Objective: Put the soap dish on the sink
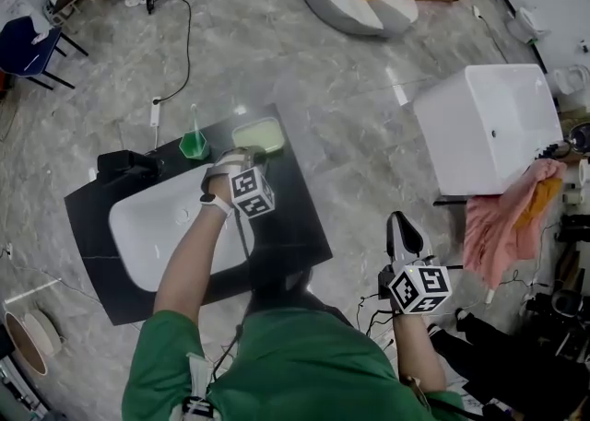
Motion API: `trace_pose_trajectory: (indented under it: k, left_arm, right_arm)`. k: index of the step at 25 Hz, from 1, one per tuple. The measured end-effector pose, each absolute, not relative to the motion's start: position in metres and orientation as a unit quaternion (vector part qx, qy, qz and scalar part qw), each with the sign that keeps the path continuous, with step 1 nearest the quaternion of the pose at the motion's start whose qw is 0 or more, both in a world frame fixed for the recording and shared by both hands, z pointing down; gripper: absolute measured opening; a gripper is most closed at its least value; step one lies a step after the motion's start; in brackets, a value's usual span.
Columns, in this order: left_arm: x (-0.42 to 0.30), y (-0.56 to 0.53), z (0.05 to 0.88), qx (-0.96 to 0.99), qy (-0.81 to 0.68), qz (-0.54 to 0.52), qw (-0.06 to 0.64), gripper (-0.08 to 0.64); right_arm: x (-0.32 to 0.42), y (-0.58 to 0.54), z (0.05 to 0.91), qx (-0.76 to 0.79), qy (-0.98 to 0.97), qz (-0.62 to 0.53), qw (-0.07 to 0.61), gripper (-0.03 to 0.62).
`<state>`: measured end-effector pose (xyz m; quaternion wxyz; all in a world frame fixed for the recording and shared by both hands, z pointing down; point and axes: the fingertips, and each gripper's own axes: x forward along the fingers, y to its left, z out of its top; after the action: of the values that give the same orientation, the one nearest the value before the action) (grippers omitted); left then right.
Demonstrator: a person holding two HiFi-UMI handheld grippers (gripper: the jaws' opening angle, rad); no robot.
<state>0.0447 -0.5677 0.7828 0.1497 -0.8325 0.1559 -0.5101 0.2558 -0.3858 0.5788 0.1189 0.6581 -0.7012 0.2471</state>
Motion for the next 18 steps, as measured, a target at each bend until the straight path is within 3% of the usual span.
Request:
trace_pose_trajectory:
  k: [7, 10, 18]
  left_arm:
    - [0.045, -0.568, 0.805, -0.828, 0.142, -0.527, 0.129, 0.032]
    - [0.04, -0.569, 0.804, -0.818, 0.148, -0.54, 0.13, 0.076]
    - [0.032, -0.546, 0.744, -0.833, 0.217, -0.495, 0.119, 0.084]
  right_arm:
    - [0.256, -0.378, 0.583, 0.655, -0.702, 0.253, 0.122, 0.02]
    - [0.253, -0.374, 0.582, 0.651, -0.706, 0.253, 0.12, 0.02]
    - [0.25, -0.366, 0.565, 0.646, -0.717, 0.242, 0.099, 0.02]
